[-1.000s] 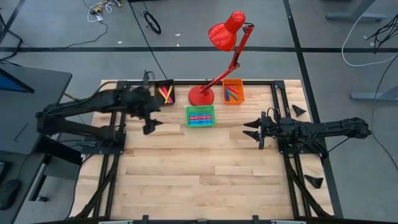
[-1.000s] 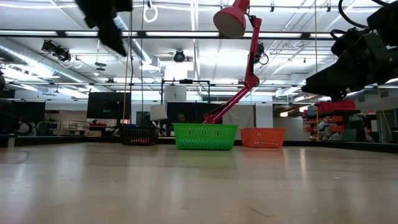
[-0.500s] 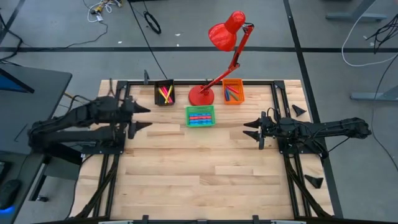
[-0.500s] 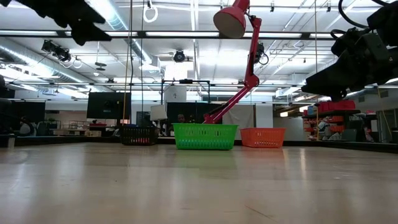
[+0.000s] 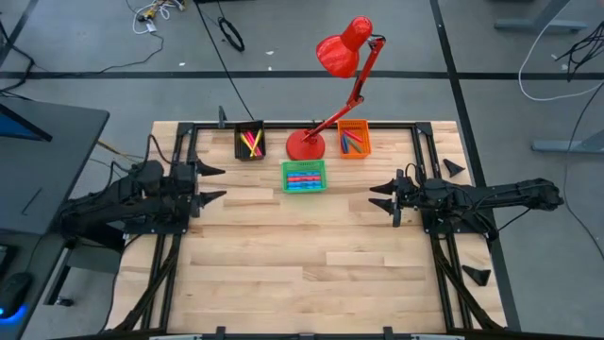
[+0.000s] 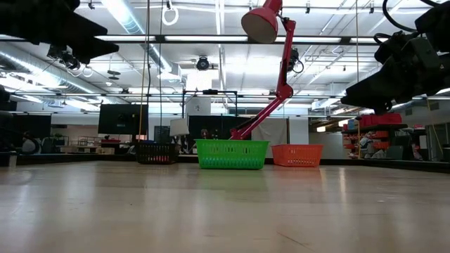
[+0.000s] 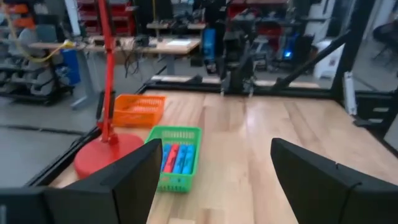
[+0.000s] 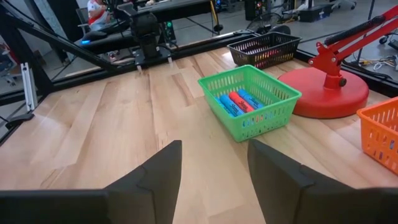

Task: Pick & Place Markers
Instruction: Return to Home Position

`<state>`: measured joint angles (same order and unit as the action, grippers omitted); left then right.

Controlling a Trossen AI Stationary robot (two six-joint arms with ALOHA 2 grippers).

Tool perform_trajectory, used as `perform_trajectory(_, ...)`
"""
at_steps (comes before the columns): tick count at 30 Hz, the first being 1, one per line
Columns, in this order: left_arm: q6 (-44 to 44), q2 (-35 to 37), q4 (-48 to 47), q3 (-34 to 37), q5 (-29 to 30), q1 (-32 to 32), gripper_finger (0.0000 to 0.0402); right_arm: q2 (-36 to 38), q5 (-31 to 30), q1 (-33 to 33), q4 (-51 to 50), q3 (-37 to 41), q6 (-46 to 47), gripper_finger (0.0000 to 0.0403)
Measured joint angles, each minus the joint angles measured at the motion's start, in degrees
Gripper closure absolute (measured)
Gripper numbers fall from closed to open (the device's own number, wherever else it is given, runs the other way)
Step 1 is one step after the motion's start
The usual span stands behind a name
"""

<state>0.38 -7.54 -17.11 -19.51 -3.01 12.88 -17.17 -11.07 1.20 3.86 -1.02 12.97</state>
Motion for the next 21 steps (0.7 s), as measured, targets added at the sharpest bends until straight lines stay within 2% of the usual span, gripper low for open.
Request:
perform_trajectory(7,-1.2,7.6,1.8,6.1,-1.0,0.0,0.0094,0.0,0.0,0.0,0.0,0.0,0.0,0.0218)
perform_trajectory(10,-2.0,7.5,3.6,8.1,-0.7,0.0,0.0094,0.0,0.0,0.0,0.0,0.0,0.0,0.0218)
perform_trajectory(18,-2.8,7.5,18.3,14.0,-2.9,0.0,0.0094,0.0,0.0,0.0,0.0,0.0,0.0,0.0218)
perform_trajectory(21,-4.1,7.4,20.4,15.6,-3.3,0.0,0.0094,0.0,0.0,0.0,0.0,0.0,0.0,0.0218)
